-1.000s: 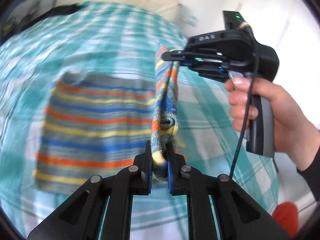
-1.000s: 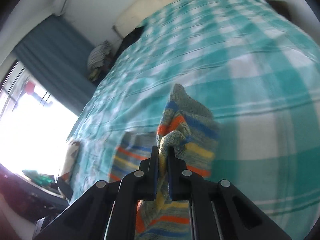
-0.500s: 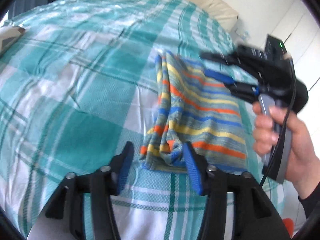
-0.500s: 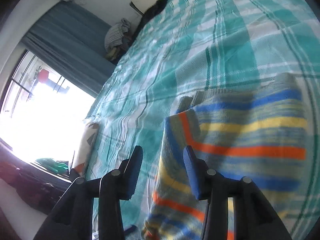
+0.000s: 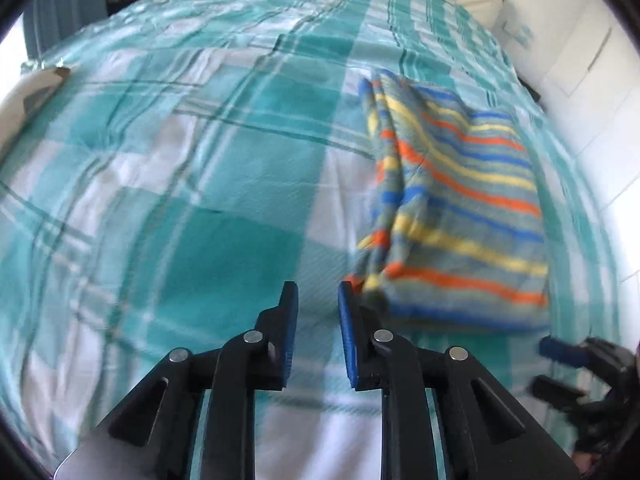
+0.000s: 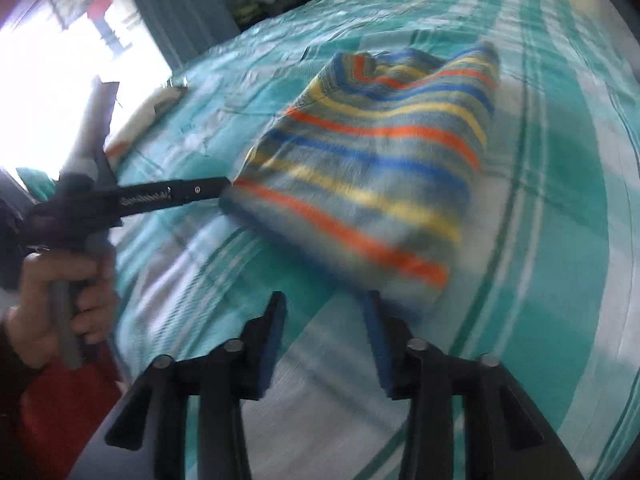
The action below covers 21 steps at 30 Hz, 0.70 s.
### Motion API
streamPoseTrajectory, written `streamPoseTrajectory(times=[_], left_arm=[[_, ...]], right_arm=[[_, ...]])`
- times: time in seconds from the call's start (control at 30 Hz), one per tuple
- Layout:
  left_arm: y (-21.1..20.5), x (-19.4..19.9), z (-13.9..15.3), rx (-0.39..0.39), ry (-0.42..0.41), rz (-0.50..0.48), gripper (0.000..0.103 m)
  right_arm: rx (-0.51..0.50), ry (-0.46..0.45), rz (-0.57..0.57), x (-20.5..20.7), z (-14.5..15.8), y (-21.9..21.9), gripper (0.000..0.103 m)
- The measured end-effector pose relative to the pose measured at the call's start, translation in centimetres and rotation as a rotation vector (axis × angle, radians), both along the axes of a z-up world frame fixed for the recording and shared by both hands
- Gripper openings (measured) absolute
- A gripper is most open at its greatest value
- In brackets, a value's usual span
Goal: Fold small clothes
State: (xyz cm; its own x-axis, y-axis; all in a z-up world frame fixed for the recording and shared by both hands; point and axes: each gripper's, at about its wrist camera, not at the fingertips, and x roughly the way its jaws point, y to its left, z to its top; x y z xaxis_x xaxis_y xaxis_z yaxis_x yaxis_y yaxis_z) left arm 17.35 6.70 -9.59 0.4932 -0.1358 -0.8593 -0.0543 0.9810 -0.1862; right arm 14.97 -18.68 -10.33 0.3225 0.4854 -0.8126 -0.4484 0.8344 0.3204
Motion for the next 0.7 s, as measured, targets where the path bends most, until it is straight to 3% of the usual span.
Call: streamPoseTrajectory(times=[0.03,0.1,0.23,0.33,0.37,0.4,0.47,0.57,0.63,0.67,0.7], left_arm=[[0.6,-0.6,0.0,-0.003,0.005,-0.014,0.032],[1.8,-1.7,-0.1,-0.007,0.012,-0.034,0.054],[1.0,0.2,1.2,-0.028,-0.046,-0.089,0.064],[-2.4,2.7,3.6,-0.021,-0.112,-0.156,0.069],[-3.5,3.9,4.2,-0.014,-0.138,-0.169,0.075],[-4.5,4.9,4.5,-0.003,-0.153,-0.172,0.083],[-5.9,7.6,3.8,0.05,-0.139,-0.134,0.086],[-5.4,10.3,-0.7,0.132,0.009,-0.049,0.067],[-3.5,9.5,-1.9,0.035,0.007,-0.033,0.068],[-2.7,8.7,-1.4,0.008,-0.006,-0.031,0.07],[-2.0,8.1,-0.9,-0.004,-0.019,-0.032,0.075]], right_arm=[[0.026,-0.008,-0.016,-1.0,0.2,-0.8,0.054],[0.028,-0.045,-0.061,-3.6,0.4,-2.4,0.058],[0.027,-0.113,-0.128,-5.1,1.6,-4.5,0.058],[0.038,-0.196,-0.147,-2.4,4.1,-4.1,0.056],[0.04,-0.224,-0.151,-1.4,4.8,-3.7,0.055],[0.044,-0.252,-0.153,0.0,5.6,-3.2,0.054],[0.061,-0.275,-0.165,3.3,6.3,-2.1,0.048],[0.134,-0.17,-0.208,8.2,3.9,-1.2,0.048],[0.1,0.007,-0.243,10.5,-0.7,-0.8,0.044],[0.082,0.024,-0.263,10.5,-1.9,-0.9,0.034],[0.097,-0.026,-0.28,9.8,-1.7,-1.3,0.034]])
